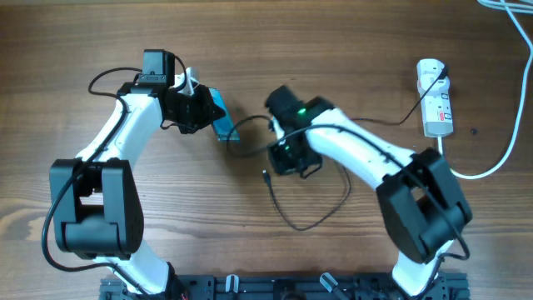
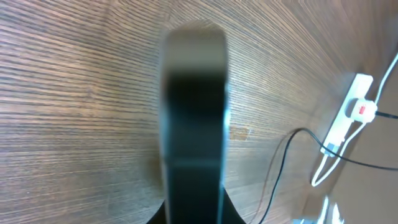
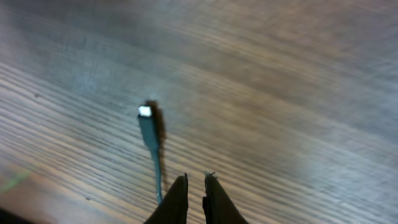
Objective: Plug charger to phone and switch on socket
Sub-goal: 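Grasp the black USB-C connector with the right gripper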
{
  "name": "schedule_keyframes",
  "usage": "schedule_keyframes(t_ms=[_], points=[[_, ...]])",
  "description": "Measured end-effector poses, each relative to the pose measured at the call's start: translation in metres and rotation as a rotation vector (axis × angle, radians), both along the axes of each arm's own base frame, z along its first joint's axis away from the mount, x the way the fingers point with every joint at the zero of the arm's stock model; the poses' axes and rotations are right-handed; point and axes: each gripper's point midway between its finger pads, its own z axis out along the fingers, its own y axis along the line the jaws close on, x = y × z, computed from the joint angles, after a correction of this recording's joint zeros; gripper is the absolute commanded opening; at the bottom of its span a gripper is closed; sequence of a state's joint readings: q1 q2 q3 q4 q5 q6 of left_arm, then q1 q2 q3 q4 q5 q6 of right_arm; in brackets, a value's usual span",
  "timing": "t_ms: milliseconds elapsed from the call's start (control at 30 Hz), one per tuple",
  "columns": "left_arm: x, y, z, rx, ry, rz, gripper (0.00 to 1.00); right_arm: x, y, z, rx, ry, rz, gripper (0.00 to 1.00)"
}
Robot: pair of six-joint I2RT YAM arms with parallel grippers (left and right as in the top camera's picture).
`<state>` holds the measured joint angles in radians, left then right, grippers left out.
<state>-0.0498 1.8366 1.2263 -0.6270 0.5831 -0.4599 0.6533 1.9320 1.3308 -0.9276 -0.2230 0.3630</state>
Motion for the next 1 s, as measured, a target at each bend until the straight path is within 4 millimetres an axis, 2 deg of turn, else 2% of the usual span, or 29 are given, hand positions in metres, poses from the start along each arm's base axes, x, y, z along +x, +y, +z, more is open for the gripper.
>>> schedule_keyframes(t_ms=[67,133,200,233,333,400,500,667,867,900,1000], points=[[0.001,0.002,-0.002,0.014,0.004,0.014,0.04,-0.008,0.007,-0.002,-0.03,-0.016,0.01,0.11],[0.001,0.008,-0.005,0.039,0.025,0.054,0.04,-0.015,0.014,-0.007,-0.045,-0.029,0.005,0.25],[0.001,0.014,-0.008,0.065,0.05,0.095,0.04,-0.019,0.018,-0.012,-0.048,-0.039,-0.006,0.45],[0.001,0.016,-0.009,0.071,0.058,0.111,0.04,-0.019,0.02,-0.014,-0.046,-0.045,-0.012,0.46],[0.001,0.023,-0.01,0.074,0.074,0.144,0.04,-0.025,0.029,-0.025,-0.026,-0.073,-0.002,0.47],[0.002,0.025,-0.01,0.067,0.078,0.155,0.04,-0.025,0.031,-0.03,-0.019,-0.084,-0.014,0.34],[0.001,0.018,-0.005,0.017,0.08,0.136,0.04,-0.021,0.028,-0.033,-0.034,-0.103,-0.046,0.22],[-0.002,0.0,0.007,-0.086,0.041,0.041,0.04,-0.011,0.01,-0.035,-0.133,-0.167,-0.126,0.1],[-0.003,-0.004,0.01,-0.111,0.034,0.02,0.04,0.01,-0.031,-0.034,-0.281,-0.245,-0.194,0.12],[-0.003,-0.005,0.01,-0.114,0.033,0.017,0.04,0.016,-0.038,-0.034,-0.284,-0.242,-0.22,0.14],[-0.002,-0.005,0.011,-0.117,0.027,0.013,0.04,0.031,-0.055,-0.034,-0.273,-0.228,-0.301,0.27]])
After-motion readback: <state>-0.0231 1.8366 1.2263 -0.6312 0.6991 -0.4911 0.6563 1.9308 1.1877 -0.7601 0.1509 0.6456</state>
